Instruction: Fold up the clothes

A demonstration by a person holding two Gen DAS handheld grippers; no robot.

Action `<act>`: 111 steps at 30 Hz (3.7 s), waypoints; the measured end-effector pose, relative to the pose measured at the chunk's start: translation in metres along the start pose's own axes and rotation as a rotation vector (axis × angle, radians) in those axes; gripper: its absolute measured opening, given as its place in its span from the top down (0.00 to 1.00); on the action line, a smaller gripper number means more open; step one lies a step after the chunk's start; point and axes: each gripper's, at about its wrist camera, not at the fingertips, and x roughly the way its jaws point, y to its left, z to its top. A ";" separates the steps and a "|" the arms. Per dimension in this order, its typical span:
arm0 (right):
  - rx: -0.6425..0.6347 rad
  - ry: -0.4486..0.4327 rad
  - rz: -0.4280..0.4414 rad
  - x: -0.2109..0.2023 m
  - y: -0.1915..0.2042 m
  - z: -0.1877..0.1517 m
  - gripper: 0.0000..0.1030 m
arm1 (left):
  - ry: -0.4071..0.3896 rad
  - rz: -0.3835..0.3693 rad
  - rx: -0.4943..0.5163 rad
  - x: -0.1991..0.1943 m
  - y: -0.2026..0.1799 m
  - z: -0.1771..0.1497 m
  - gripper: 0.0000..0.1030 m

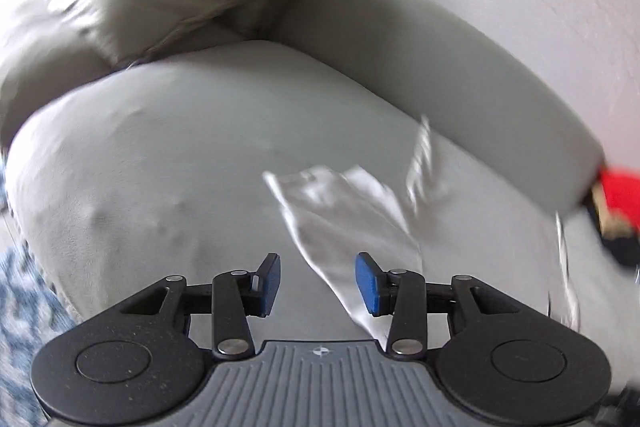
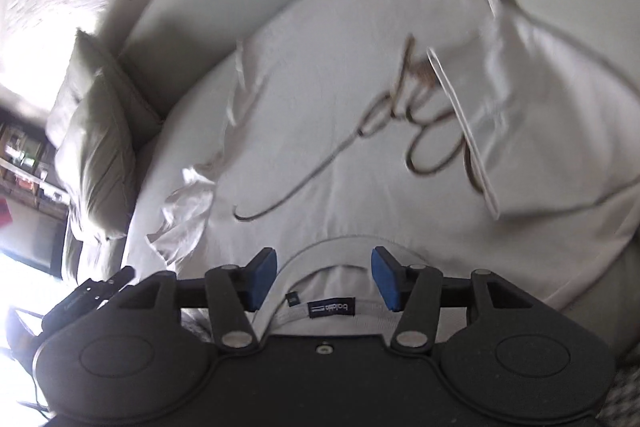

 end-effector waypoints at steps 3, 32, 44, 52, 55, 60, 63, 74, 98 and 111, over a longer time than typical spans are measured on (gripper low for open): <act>0.030 0.005 0.003 0.001 -0.002 0.001 0.50 | -0.003 -0.025 -0.095 0.018 0.020 0.014 0.53; 0.047 -0.083 -0.082 -0.034 -0.026 0.008 0.42 | -0.051 -0.062 0.275 0.037 -0.056 0.045 1.00; 0.085 -0.074 -0.013 -0.034 -0.049 0.010 0.38 | 0.152 -0.102 1.036 0.022 -0.188 -0.097 0.84; 0.080 -0.075 0.010 -0.041 -0.053 0.011 0.36 | 0.198 -0.143 0.717 -0.002 -0.145 -0.065 0.57; 0.072 -0.083 0.014 -0.048 -0.055 0.008 0.35 | 0.172 -0.097 0.444 -0.002 -0.099 -0.030 0.50; 0.100 -0.085 0.012 -0.048 -0.061 0.007 0.35 | 0.252 -0.118 0.027 0.024 -0.032 0.000 0.51; 0.099 -0.085 0.009 -0.046 -0.061 0.007 0.34 | 0.304 -0.154 -0.043 0.036 -0.021 0.001 0.55; 0.091 -0.090 0.000 -0.042 -0.059 0.007 0.33 | 0.460 -0.196 -0.229 0.076 -0.003 -0.005 0.99; 0.017 -0.235 -0.248 -0.031 -0.076 0.096 0.79 | 0.273 -0.016 0.509 0.117 -0.164 -0.003 0.94; -0.052 -0.092 -0.316 -0.025 -0.087 0.068 0.77 | 0.363 0.153 0.489 0.087 -0.121 -0.017 0.83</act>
